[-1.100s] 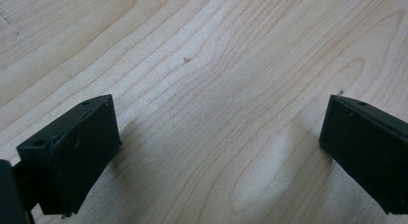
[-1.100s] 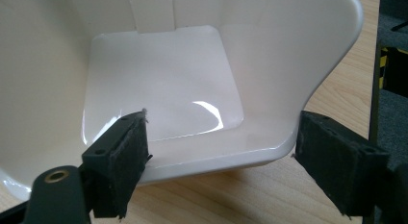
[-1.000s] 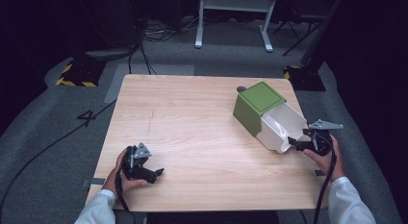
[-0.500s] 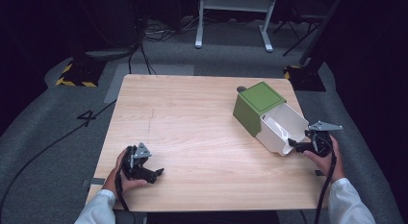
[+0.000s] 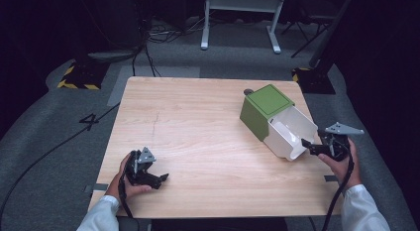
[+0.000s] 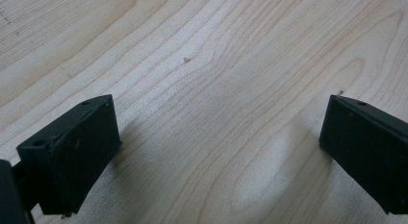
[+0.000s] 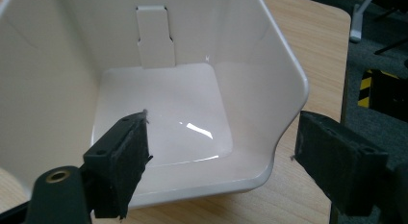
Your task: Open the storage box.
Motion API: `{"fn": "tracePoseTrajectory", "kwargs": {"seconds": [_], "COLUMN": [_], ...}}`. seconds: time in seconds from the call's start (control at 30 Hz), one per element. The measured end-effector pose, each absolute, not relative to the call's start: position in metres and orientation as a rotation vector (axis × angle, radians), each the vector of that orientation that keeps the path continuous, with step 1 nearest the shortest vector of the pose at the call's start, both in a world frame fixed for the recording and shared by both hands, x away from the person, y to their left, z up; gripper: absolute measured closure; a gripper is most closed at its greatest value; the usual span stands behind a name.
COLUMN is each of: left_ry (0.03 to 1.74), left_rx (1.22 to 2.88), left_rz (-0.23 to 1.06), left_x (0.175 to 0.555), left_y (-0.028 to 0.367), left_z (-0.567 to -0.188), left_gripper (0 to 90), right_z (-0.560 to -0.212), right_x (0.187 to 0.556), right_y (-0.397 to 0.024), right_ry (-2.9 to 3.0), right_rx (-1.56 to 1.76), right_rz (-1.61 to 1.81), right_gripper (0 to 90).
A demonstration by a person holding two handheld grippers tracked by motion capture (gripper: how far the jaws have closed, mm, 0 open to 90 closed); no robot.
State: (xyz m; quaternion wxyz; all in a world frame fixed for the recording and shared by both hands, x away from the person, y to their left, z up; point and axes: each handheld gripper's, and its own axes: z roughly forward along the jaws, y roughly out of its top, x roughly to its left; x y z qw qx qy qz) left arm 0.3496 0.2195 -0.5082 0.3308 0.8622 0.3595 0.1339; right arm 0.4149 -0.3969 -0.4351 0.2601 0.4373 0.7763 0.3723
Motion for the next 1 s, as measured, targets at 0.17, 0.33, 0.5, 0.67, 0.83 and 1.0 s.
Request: {"fn": "tracePoseTrajectory", "kwargs": {"seconds": [0.17, 0.33, 0.5, 0.67, 0.83, 1.0], "left_ry": [0.94, 0.941, 0.941, 0.941, 0.941, 0.941], "left_rx": [2.254, 2.254, 2.253, 2.254, 2.254, 2.254], "left_rz": [0.35, 0.35, 0.352, 0.35, 0.351, 0.351], "left_x": [0.35, 0.35, 0.35, 0.35, 0.35, 0.35], "left_y": [0.22, 0.219, 0.219, 0.219, 0.219, 0.219], "left_z": [-0.508, -0.508, -0.508, -0.508, -0.508, -0.508], "left_gripper": [0.5, 0.5, 0.5, 0.5, 0.5, 0.5], "right_z": [-0.426, -0.423, -0.423, -0.427, -0.436, -0.449], "right_x": [0.405, 0.392, 0.378, 0.366, 0.355, 0.346], "right_y": [-0.397, -0.392, -0.389, -0.385, -0.383, -0.384], "right_ry": [2.092, 2.107, 2.127, 2.163, 2.183, 2.212], "right_rx": [1.144, 1.103, 1.051, 1.01, 0.98, 0.967], "right_rz": [1.037, 1.054, 1.083, 1.105, 1.116, 1.098], "right_gripper": [20.3, 20.2, 20.2, 20.1, 20.1, 19.9]}}
